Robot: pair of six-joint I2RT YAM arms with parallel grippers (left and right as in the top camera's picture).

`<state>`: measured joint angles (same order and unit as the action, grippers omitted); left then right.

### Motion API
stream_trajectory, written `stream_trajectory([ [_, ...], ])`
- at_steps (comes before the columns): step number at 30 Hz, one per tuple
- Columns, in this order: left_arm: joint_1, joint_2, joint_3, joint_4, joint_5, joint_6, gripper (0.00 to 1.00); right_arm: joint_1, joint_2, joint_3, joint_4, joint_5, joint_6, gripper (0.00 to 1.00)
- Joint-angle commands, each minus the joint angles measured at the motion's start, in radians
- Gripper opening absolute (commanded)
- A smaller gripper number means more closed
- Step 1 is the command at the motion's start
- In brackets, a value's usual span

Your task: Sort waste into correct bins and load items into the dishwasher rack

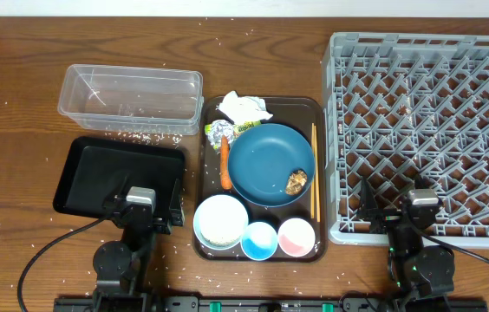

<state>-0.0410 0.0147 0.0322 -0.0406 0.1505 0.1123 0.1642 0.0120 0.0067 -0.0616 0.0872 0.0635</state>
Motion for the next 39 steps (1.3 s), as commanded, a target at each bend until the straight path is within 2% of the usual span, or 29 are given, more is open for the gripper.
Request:
stream_trajectory([
  [1,0.0,-0.01,-0.028,-0.01,0.01,0.003,0.98,-0.013,0.002,-0.001,-0.002,0.01,-0.009,0.99],
  [36,0.0,-0.01,-0.028,-0.01,0.01,0.003,0.98,-0.013,0.002,-0.001,-0.002,0.01,-0.009,0.99],
  [39,0.0,-0.01,-0.028,0.01,0.05,0.003,0.98,-0.013,0.001,-0.001,0.011,0.01,-0.008,0.99],
])
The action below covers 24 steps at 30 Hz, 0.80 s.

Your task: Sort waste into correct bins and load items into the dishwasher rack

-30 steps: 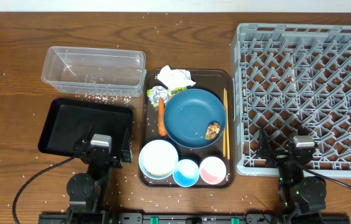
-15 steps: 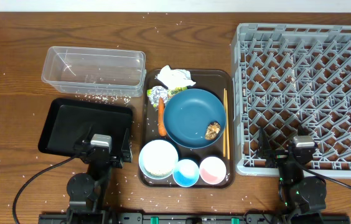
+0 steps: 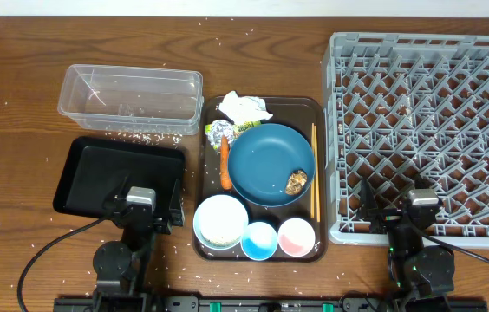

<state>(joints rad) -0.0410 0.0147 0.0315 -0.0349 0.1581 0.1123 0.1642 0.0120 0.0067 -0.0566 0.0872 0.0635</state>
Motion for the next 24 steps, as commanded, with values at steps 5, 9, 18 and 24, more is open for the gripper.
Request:
stream_trajectory([
  [5,0.0,-0.01,-0.027,0.169,0.169,0.003,0.98,-0.013,0.001,-0.001,0.032,0.008,0.101,0.99],
  [9,0.0,-0.01,-0.008,0.286,0.227,-0.02,0.98,-0.013,0.002,0.026,0.086,-0.084,0.165,0.99],
  [18,0.001,0.111,0.286,0.001,0.276,-0.083,0.98,-0.013,0.129,0.305,-0.103,-0.118,0.148,0.99],
  [24,0.0,0.349,0.561,-0.252,0.277,-0.084,0.98,-0.013,0.43,0.587,-0.341,-0.118,0.145,0.99],
])
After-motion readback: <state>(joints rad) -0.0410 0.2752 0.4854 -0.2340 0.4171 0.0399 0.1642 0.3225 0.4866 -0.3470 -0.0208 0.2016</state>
